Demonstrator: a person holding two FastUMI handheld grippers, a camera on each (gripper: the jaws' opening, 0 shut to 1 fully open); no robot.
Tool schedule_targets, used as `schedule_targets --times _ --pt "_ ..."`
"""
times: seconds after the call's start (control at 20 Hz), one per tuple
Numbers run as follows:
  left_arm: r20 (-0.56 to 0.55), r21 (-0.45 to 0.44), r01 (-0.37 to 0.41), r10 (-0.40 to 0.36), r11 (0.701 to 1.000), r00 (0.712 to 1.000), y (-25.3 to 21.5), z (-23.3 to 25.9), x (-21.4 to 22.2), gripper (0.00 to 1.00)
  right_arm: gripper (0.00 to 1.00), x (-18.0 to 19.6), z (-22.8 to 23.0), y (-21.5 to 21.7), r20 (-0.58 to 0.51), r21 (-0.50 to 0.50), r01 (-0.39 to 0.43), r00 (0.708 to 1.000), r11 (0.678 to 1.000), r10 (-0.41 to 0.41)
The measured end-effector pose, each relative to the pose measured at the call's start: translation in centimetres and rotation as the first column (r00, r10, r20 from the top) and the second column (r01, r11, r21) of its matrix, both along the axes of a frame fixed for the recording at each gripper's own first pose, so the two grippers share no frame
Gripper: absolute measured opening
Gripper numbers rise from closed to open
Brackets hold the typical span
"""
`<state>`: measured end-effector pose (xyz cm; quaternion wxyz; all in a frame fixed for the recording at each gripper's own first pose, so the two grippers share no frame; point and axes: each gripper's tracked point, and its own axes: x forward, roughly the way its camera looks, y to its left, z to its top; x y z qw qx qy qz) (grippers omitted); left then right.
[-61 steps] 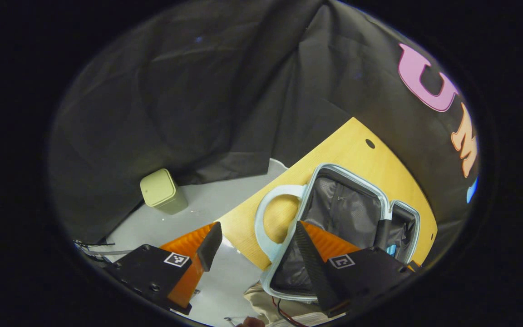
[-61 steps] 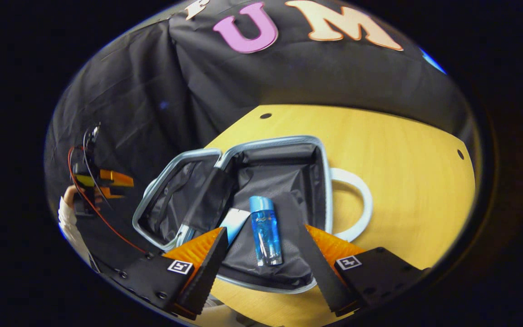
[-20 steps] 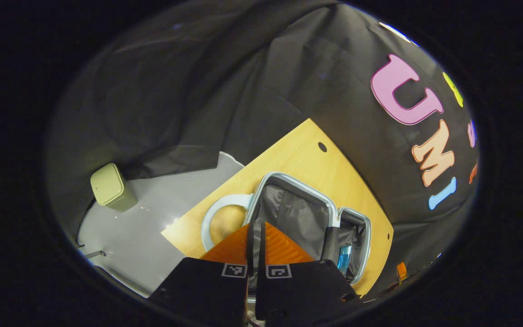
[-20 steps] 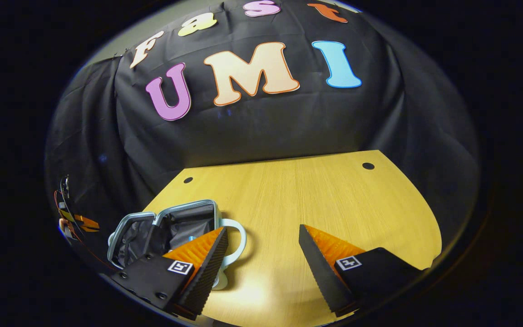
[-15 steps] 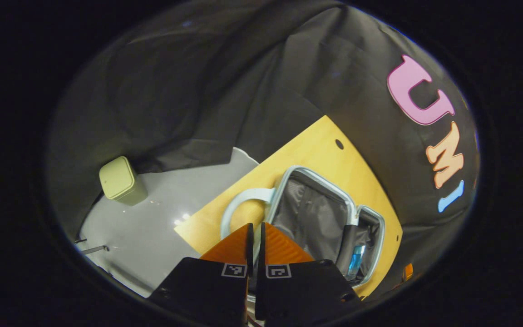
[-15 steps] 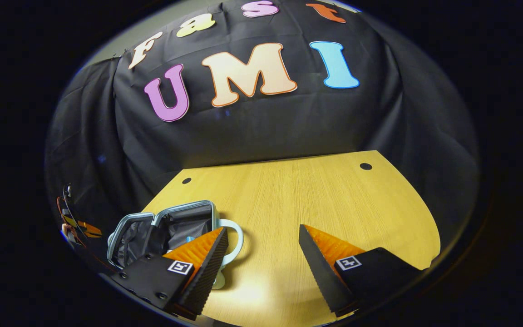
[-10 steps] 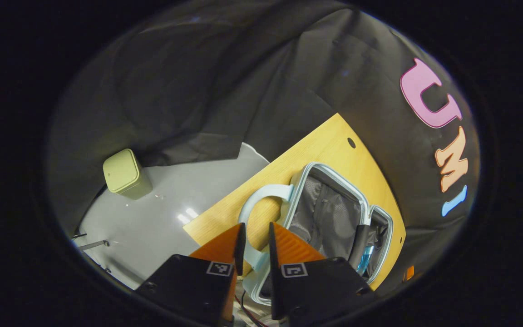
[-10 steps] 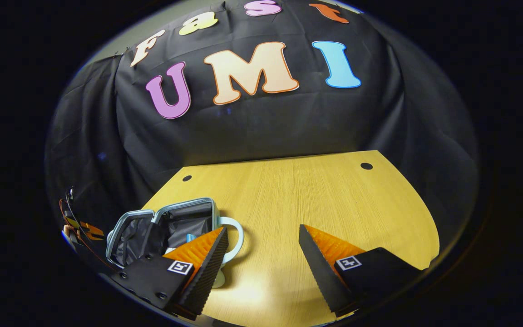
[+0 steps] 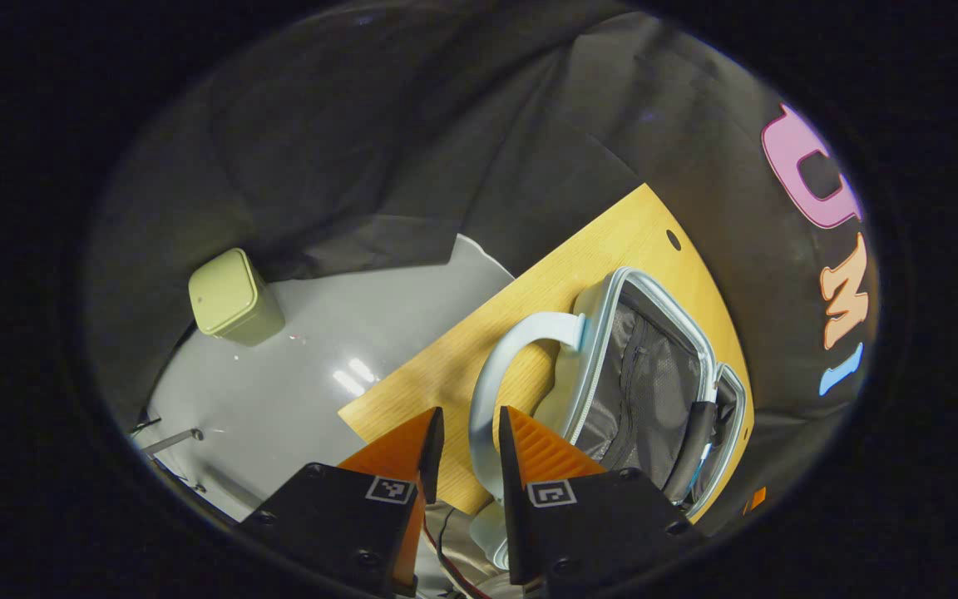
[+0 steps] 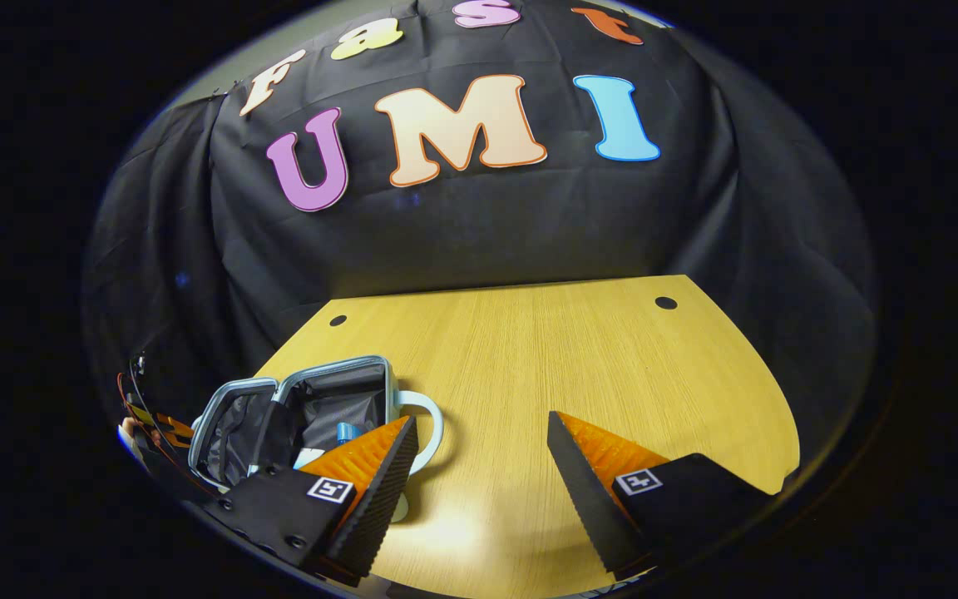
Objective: First open the suitcase, pack the skin care products into it, and then close the suitcase.
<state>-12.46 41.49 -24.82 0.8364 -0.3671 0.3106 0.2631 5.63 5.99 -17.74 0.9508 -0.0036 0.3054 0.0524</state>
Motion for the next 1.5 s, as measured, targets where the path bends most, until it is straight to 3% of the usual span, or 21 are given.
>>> schedule_targets --times 0.05,0.1,0.15,0.25,0.3,0.35,0.4,0.6,0.9,0.95,1.0,1.1,1.15,1.5 --pt "-0.010 -0.004 0.003 -0.003 1.000 1.000 0.2 -0.4 0.1 0.35 0.98 -0.1 -0.1 0.1 -0.001 -0.002 -0.001 1.000 1.000 0.001" --pt "-0.008 -0.018 0.010 -0.010 1.000 1.000 0.0 -0.6 0.2 0.24 0.98 -0.2 -0.3 0.2 -0.004 -0.006 -0.002 1.000 1.000 0.002" --pt "0.000 -0.035 0.015 -0.015 0.999 1.000 -0.1 -0.6 0.8 0.30 0.98 -0.4 -0.4 0.4 -0.006 -0.009 -0.005 1.000 1.000 0.005" --pt "-0.013 -0.047 0.012 -0.013 0.999 1.000 0.0 -1.5 1.1 0.08 0.98 -0.5 -0.5 0.5 -0.010 -0.019 -0.010 1.000 1.000 0.010" --pt "-0.018 -0.055 0.013 -0.014 0.998 1.000 0.0 -1.5 1.1 0.12 0.98 -0.6 -0.7 0.7 -0.013 -0.024 -0.012 1.000 1.000 0.012" --pt "-0.009 -0.064 0.008 -0.009 0.998 1.000 0.0 -1.3 1.2 0.07 0.94 -0.8 -0.8 0.8 -0.015 -0.028 -0.013 1.000 1.000 0.013" --pt "0.008 -0.079 0.007 -0.006 0.997 1.000 0.0 -1.0 1.3 0.06 0.98 -0.8 -0.8 0.8 -0.016 -0.031 -0.014 1.000 0.999 0.013" --pt "0.130 -0.105 0.041 -0.028 0.994 0.991 -0.9 1.5 2.0 0.02 0.98 -1.2 -1.1 1.1 -0.021 -0.044 -0.018 1.000 0.999 0.017" --pt "0.259 0.009 0.107 -0.105 0.994 0.960 -2.2 7.6 2.5 0.00 0.98 -1.3 -1.3 2.4 -0.027 -0.035 -0.034 0.999 0.999 0.033" --pt "0.277 0.028 0.119 -0.122 0.993 0.953 -2.7 8.9 2.6 0.04 0.98 -1.2 -1.5 2.5 -0.028 -0.035 -0.038 0.999 0.999 0.037" --pt "0.290 0.043 0.129 -0.136 0.991 0.947 -3.2 10.3 2.6 0.00 0.98 -1.1 -1.6 2.7 -0.029 -0.034 -0.040 0.999 0.999 0.040" --pt "0.310 0.077 0.147 -0.164 0.986 0.937 -4.4 12.7 2.8 0.00 0.94 -1.1 -1.7 2.8 -0.030 -0.024 -0.044 0.999 0.999 0.043" --pt "0.312 0.090 0.157 -0.178 0.983 0.933 -5.0 13.7 2.9 0.00 0.98 -1.1 -1.8 2.9 -0.030 -0.020 -0.044 0.999 0.999 0.043" --pt "0.324 0.213 0.234 -0.294 0.949 0.899 -12.0 21.2 5.2 0.00 0.98 -1.0 -1.6 1.4 -0.010 0.035 -0.003 1.000 0.999 0.003"
